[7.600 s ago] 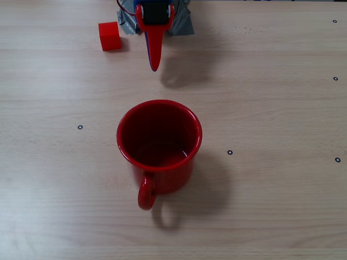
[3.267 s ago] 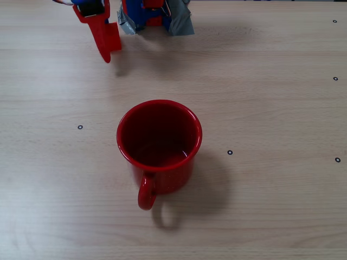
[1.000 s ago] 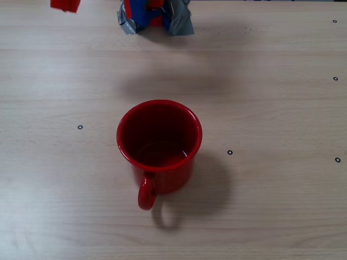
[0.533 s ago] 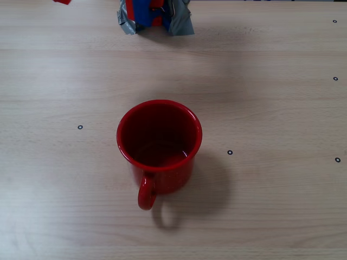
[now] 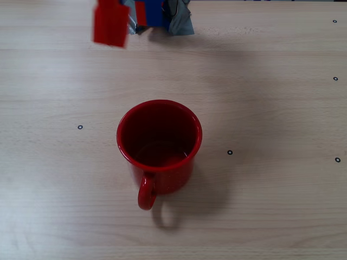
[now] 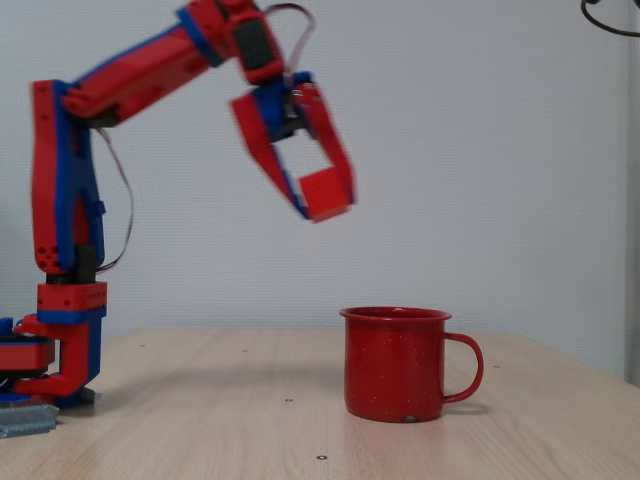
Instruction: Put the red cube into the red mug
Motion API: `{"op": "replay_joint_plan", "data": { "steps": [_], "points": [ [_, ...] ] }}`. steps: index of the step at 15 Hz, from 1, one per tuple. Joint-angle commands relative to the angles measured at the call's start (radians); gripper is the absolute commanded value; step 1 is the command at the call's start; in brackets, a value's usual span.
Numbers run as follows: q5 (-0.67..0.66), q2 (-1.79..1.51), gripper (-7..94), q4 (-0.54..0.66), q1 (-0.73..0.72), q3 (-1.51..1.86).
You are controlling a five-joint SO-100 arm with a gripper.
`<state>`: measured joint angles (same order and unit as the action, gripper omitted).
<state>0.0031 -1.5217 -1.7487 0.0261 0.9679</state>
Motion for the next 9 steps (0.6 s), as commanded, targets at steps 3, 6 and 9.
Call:
{"op": "replay_joint_plan", "data": {
  "steps": [3, 6, 9],
  "points": [
    [0.071, 0.184, 0, -0.002, -0.097, -0.276],
    [0.114, 0.339, 0, 0.009, -0.147, -0.321],
    [0.106, 0.428, 0, 0.091, -0.173, -0.319]
  ]
}}
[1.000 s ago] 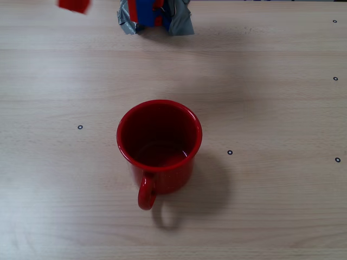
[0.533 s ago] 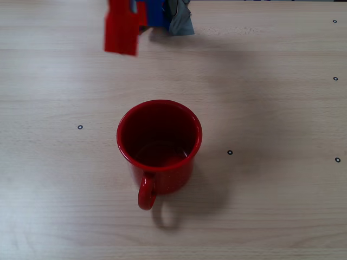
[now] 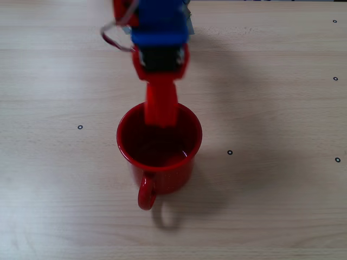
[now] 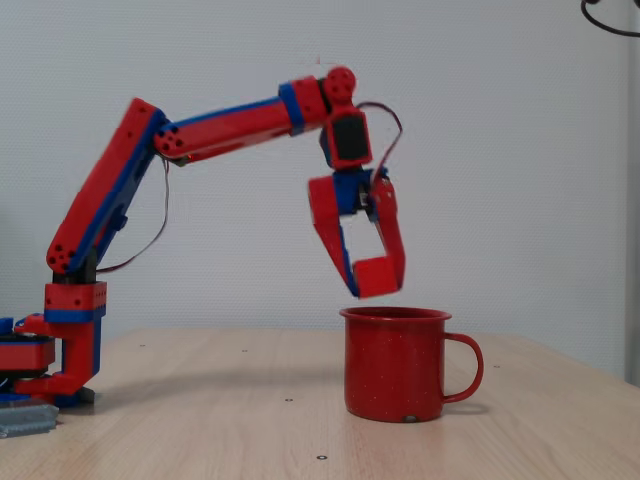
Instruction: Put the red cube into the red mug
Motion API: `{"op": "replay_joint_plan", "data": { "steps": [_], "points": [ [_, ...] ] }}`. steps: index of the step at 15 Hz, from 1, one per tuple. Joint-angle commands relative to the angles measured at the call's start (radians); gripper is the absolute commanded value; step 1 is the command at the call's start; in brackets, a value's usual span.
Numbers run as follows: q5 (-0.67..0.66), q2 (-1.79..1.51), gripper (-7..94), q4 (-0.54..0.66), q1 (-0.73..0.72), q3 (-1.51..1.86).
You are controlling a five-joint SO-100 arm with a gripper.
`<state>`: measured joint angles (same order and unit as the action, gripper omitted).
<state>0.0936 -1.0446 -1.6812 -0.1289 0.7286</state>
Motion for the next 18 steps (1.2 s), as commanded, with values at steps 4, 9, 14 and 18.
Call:
{"op": "replay_joint_plan", "data": {
  "steps": [4, 9, 14, 18],
  "points": [
    [0.0, 0.017, 0, 0.074, -0.015, -0.08],
    [-0.04, 0.034, 23, 0.067, -0.006, -0.077],
    [-0.069, 0.026, 41, 0.055, 0.025, -0.08],
    [-0.092, 0.012, 42, 0.067, 0.038, -0.08]
  ]
}}
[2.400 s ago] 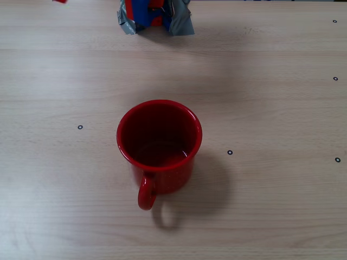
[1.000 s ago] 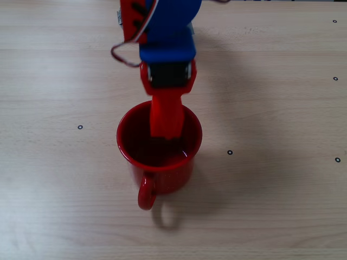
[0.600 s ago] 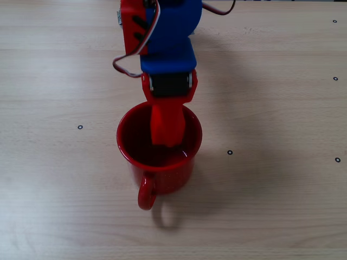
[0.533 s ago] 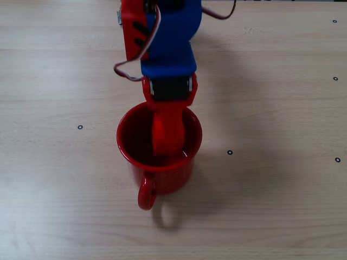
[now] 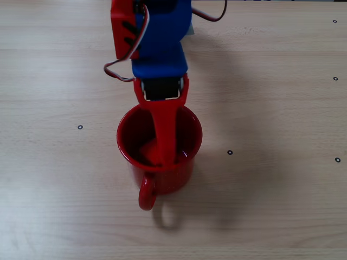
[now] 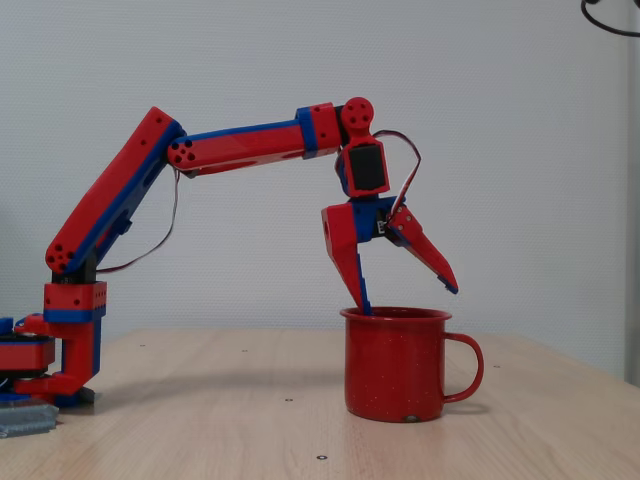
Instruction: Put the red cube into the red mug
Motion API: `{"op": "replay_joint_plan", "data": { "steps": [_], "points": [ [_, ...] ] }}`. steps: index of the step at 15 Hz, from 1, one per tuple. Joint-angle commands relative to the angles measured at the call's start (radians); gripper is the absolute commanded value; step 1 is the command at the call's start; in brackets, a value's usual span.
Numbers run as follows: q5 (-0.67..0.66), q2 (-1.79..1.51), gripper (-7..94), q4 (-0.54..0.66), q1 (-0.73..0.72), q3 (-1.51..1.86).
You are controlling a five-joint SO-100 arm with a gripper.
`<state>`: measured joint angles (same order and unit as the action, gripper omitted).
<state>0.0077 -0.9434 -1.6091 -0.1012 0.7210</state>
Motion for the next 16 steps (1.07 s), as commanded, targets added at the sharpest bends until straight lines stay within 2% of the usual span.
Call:
{"op": "replay_joint_plan", "data": {
  "steps": [1, 3, 4, 5, 8, 11, 13, 16],
  "points": [
    [-0.017, -0.1, 40, -0.005, 0.018, -0.069],
    [-0.046, -0.121, 23, 0.017, 0.025, -0.069],
    [-0.064, -0.137, 3, 0.046, 0.031, -0.069],
    [-0.058, -0.15, 0, 0.06, 0.037, -0.067],
    [-0.041, -0.256, 0, 0.092, 0.051, -0.018],
    [-0.028, -0.522, 0, 0.155, 0.067, 0.158],
    [-0.011, -0.75, 0, 0.255, 0.083, 0.362],
    [-0.052, -1.131, 0, 0.433, 0.086, 0.788]
  ]
}}
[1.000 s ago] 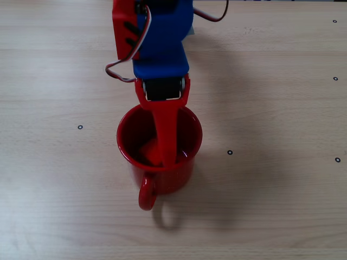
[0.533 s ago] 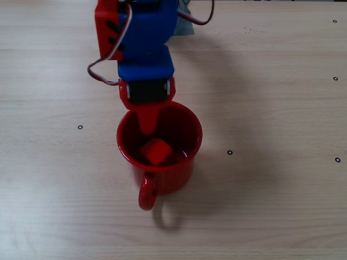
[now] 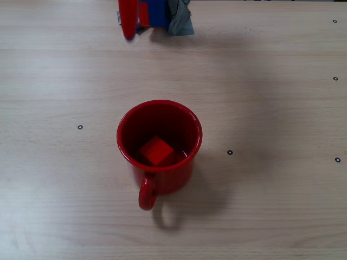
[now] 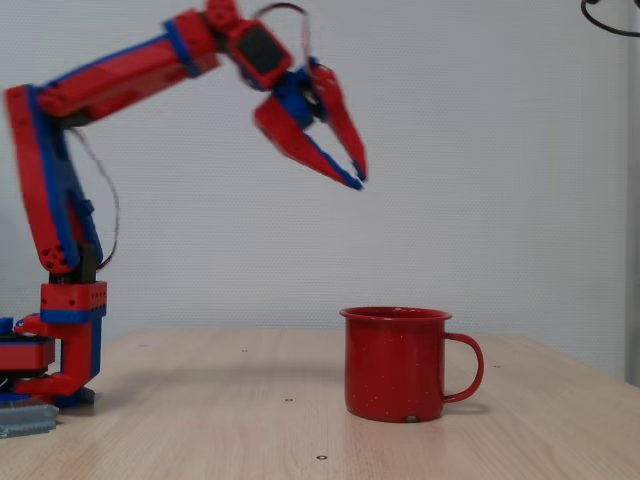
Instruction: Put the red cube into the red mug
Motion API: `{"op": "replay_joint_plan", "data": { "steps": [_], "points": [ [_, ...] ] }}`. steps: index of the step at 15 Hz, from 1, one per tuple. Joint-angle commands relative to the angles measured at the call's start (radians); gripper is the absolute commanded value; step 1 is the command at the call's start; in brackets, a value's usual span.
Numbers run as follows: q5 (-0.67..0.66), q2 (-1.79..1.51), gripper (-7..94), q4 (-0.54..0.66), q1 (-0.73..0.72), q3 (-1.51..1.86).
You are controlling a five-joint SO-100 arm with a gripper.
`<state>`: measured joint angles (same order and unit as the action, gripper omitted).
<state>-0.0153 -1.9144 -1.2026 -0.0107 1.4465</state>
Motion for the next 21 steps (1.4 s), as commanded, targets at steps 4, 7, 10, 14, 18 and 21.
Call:
{"op": "replay_joint_plan", "data": {
  "steps": [4, 7, 10, 14, 18, 21],
  "points": [
    [-0.087, -0.537, 0, 0.054, -0.017, 0.508],
    [-0.031, -0.822, 0, 0.097, -0.038, 0.894],
    [0.032, -1.154, 0, 0.187, -0.067, 1.338],
    [0.032, -1.319, 0, 0.21, -0.089, 1.62],
    [0.092, -1.417, 0, 0.193, -0.08, 1.692],
    [0.132, -1.417, 0, 0.196, -0.046, 1.694]
  ]
}}
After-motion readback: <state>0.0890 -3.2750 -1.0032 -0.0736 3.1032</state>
